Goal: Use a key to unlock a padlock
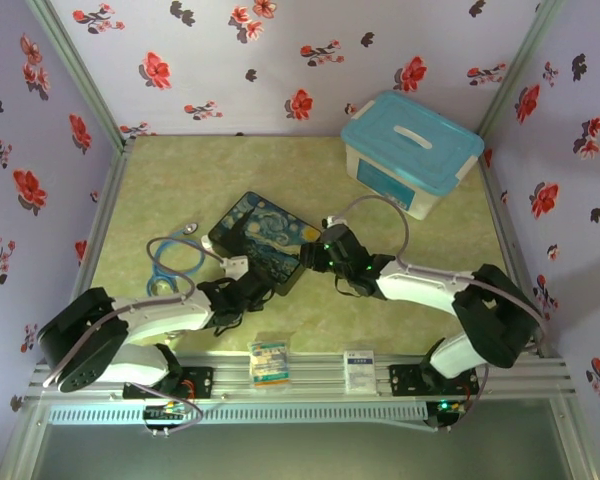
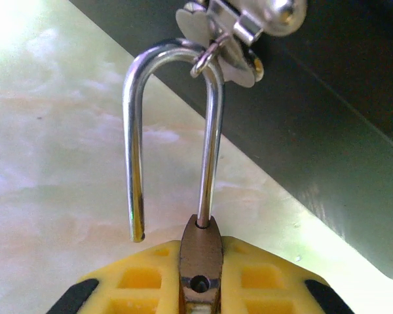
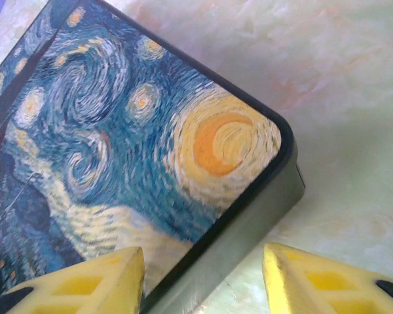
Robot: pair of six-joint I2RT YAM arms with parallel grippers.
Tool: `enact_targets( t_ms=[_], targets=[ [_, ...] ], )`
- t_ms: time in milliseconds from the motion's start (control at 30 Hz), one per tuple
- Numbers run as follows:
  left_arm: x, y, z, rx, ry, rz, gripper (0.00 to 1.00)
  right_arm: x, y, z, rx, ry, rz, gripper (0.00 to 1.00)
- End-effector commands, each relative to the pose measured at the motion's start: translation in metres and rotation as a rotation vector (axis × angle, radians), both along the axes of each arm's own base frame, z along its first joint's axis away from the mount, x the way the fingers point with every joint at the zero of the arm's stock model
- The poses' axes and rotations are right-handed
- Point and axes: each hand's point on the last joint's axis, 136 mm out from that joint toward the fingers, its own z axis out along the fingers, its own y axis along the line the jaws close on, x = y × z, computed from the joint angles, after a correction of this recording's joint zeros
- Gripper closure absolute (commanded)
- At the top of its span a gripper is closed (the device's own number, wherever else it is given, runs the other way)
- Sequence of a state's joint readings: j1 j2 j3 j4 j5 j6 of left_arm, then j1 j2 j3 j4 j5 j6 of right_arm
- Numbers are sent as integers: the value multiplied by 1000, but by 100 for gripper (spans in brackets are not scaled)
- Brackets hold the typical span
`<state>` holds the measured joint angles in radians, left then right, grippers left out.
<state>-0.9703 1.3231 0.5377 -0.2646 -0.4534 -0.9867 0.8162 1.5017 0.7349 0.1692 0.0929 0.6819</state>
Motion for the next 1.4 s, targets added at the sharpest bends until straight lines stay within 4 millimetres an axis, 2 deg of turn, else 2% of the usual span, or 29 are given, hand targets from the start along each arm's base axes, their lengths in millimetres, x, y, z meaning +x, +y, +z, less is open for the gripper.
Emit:
enact_targets(
  t_ms=[0,200,333,467,567,733,867,933,1000,1100,1200,1367],
  targets=[
    [-1,19,13,102,-8,-18,89,13,18,-1,85,32,-28,52],
    [1,33,28,80,-25,-26,87,24,11,-37,-10,87,-89,66],
    [3,45,28,117,-14,-35,84,26,6,-44,-67,92,-96,66],
    [6,50,21,245,56,-64,83,30,13,-39,-73,88,-76,66],
    [8,43,11,271,85,-68,85,31,16,-34,-83,78,-63,66],
    [9,43,-1,342,124,-53,81,29,8,-29,-110,63,-73,66],
    [12,46,-2,431,145,-52,79,28,7,-27,-108,58,-71,66],
    [12,38,2,471,136,-66,75,28,7,-27,-111,58,-70,66],
    [11,29,2,485,137,-79,64,28,8,-27,-110,60,-67,66],
    [7,15,1,467,142,-96,60,29,10,-27,-107,61,-63,66],
    [5,10,1,441,140,-95,57,29,10,-26,-107,58,-61,66],
    [4,7,15,388,119,-101,50,32,6,-19,-137,37,-62,65]
  ],
)
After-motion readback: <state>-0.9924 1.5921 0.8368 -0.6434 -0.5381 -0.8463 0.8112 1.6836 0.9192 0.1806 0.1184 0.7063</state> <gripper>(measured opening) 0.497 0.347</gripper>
